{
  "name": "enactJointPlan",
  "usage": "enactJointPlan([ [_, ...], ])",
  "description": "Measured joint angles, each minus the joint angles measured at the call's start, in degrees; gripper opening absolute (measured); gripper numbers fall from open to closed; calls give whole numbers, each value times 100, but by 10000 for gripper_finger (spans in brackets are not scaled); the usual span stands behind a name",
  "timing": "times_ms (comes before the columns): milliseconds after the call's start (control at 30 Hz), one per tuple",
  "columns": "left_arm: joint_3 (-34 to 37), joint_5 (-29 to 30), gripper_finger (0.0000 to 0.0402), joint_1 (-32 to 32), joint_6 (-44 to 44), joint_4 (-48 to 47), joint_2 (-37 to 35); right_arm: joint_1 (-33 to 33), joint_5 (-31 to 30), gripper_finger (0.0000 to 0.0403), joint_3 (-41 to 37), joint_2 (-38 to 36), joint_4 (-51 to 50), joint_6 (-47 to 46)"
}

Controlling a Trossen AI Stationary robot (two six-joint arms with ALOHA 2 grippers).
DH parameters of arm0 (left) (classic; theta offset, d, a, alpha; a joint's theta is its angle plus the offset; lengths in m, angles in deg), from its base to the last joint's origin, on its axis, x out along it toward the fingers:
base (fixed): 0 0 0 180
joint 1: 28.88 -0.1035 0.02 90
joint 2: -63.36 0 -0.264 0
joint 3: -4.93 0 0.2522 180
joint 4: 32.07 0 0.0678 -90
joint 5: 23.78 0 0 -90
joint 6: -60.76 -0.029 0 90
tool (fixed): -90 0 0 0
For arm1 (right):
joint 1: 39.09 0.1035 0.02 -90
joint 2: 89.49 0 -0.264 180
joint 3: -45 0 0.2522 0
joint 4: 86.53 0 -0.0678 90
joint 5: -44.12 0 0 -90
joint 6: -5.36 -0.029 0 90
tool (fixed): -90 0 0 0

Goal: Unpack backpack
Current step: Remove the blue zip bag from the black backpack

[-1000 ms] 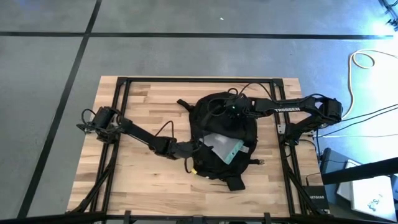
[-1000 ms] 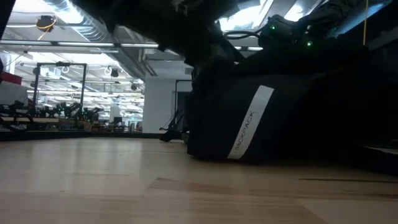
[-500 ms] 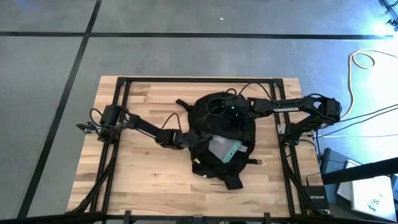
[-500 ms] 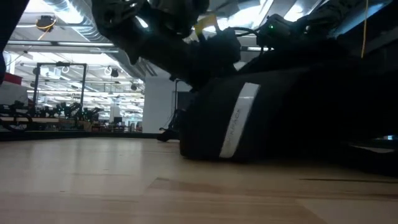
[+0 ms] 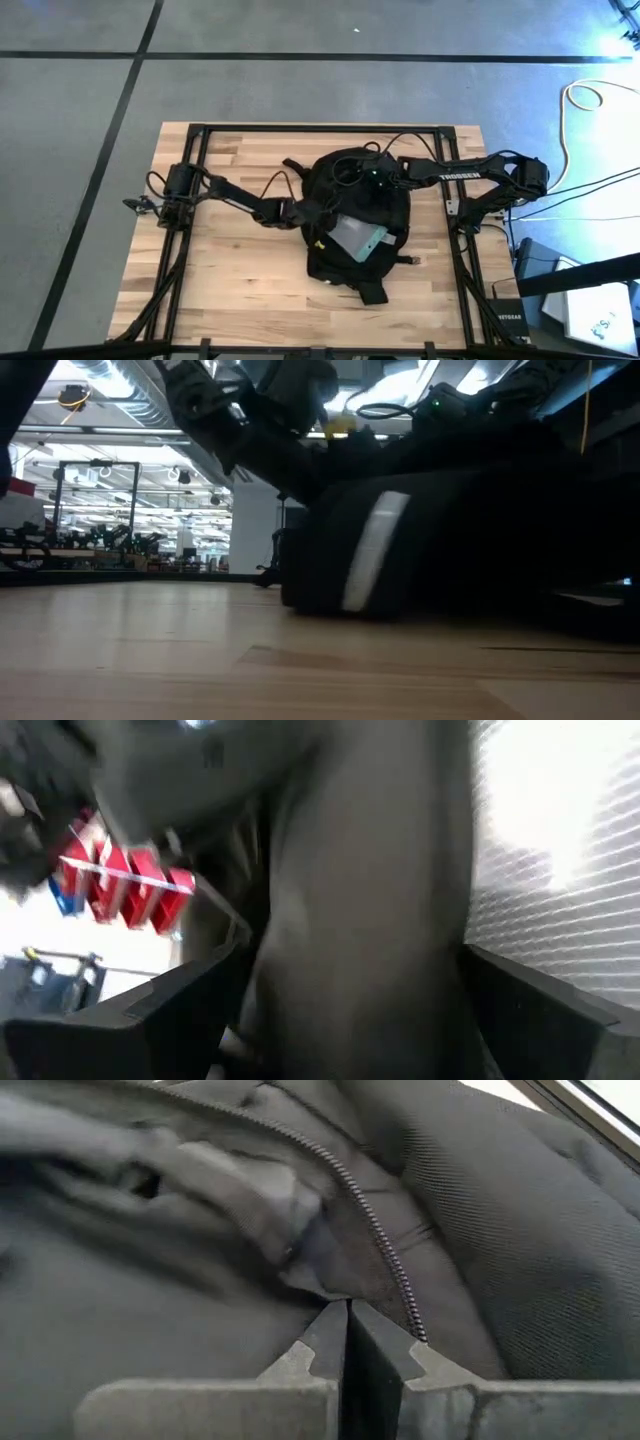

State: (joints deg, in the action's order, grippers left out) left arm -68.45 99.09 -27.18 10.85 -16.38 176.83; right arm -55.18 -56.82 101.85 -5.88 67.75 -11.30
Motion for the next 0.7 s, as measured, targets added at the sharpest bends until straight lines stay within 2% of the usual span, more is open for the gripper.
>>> enactJointPlan([
  [200,-1,-113,351,-169,-72,-26,0,-4,-2,0,2,0,-2,0],
  [333,-1,-258,307,-171,-106,-28,0,0,0,0,2,-2,-2,0],
  [433,0,-275,244,-120,-207,-28,0,71,0,0,2,-2,45,-24],
  [667,-135,-97,39,134,-431,-107,0,397,23,0,81,0,114,27],
  [700,-182,-21,21,163,-431,-113,0,471,-47,0,130,0,81,59],
])
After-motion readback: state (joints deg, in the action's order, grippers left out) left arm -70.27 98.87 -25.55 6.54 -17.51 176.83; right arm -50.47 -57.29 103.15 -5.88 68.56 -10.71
